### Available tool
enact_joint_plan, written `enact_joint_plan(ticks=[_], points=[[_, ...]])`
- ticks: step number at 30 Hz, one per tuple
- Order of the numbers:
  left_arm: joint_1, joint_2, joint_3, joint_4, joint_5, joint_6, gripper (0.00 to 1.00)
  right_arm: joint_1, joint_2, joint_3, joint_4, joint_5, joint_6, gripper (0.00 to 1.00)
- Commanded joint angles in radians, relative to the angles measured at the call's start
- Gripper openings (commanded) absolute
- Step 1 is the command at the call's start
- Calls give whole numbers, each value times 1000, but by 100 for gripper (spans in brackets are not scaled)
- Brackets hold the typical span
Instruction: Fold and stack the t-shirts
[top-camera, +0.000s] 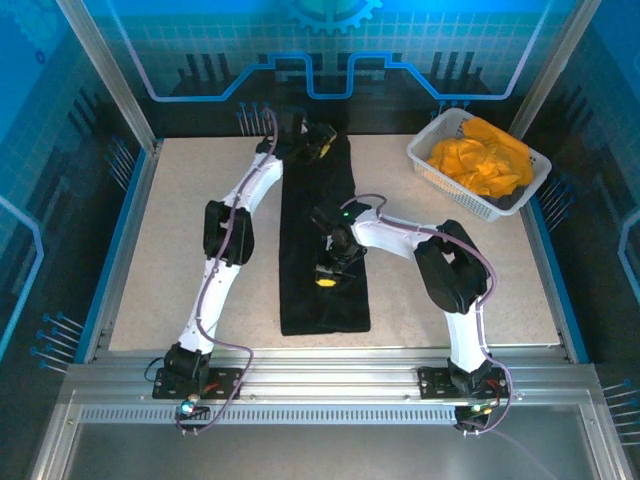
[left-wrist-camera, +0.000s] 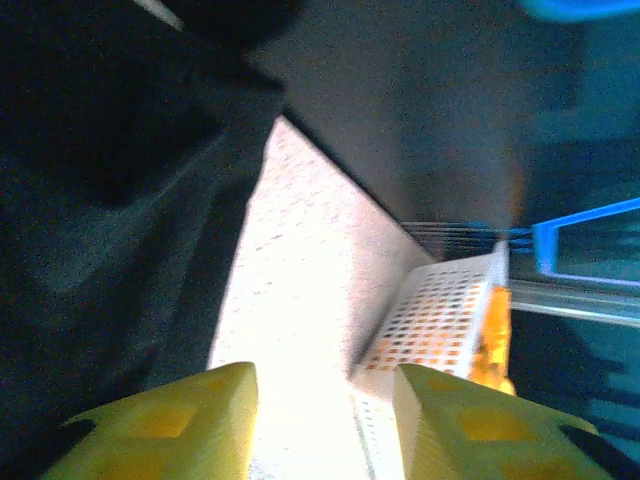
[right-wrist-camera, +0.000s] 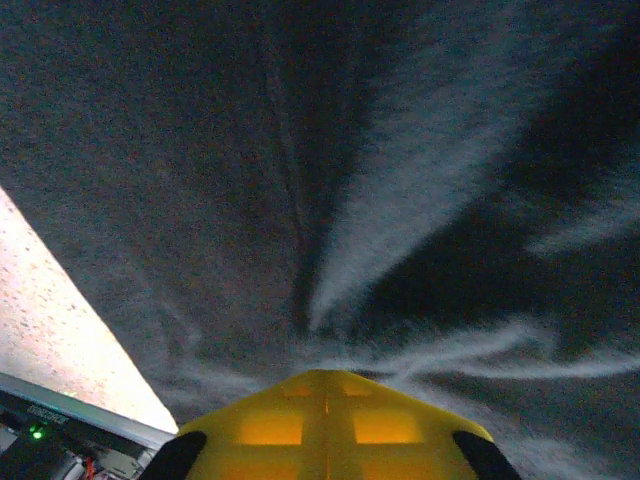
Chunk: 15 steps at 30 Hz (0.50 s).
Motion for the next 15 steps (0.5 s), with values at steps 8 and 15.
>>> enact_joint_plan(ticks=[8,15], points=[[-13,-854,-954,-199,-33,106,44,-99,-466,-400,-14,74,-1,37],[-73,-1200,-1590,-437,96,170,49,-2,-416,-504,-53,69,-80,45]])
